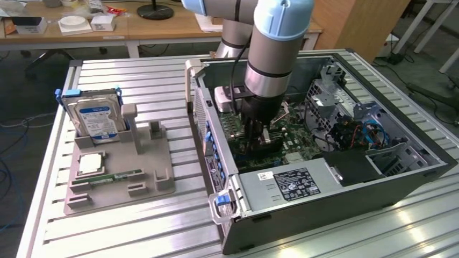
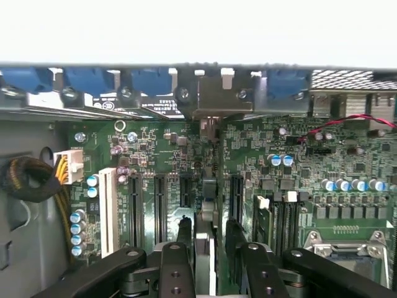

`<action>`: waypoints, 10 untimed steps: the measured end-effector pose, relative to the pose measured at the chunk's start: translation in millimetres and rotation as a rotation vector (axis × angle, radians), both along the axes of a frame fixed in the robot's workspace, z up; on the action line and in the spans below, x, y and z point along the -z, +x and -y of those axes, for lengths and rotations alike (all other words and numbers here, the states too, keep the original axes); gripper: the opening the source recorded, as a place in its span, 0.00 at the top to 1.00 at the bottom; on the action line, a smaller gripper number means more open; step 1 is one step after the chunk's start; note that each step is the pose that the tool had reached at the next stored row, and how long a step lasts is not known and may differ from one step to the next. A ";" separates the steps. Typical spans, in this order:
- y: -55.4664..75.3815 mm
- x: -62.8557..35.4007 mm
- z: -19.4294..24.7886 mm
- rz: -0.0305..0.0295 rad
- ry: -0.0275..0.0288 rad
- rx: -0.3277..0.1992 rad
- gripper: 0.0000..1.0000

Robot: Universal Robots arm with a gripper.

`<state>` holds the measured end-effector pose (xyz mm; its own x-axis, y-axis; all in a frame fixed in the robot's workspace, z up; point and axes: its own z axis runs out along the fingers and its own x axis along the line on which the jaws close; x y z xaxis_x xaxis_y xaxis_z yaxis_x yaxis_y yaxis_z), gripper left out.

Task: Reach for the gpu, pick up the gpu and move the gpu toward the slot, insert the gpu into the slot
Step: 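Insert the gpu into the slot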

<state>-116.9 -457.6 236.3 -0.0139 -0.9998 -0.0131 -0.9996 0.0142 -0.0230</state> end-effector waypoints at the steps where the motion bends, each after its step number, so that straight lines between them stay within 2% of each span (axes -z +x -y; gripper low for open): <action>1: 0.0 -2.6 0.0 0.0005 0.0000 0.000 0.64; 10: 0.0 -27.1 0.0 0.0061 0.0000 0.000 0.64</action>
<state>-117.0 -457.5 263.4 -0.0140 -0.9998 -0.0132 -0.9995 0.0143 -0.0290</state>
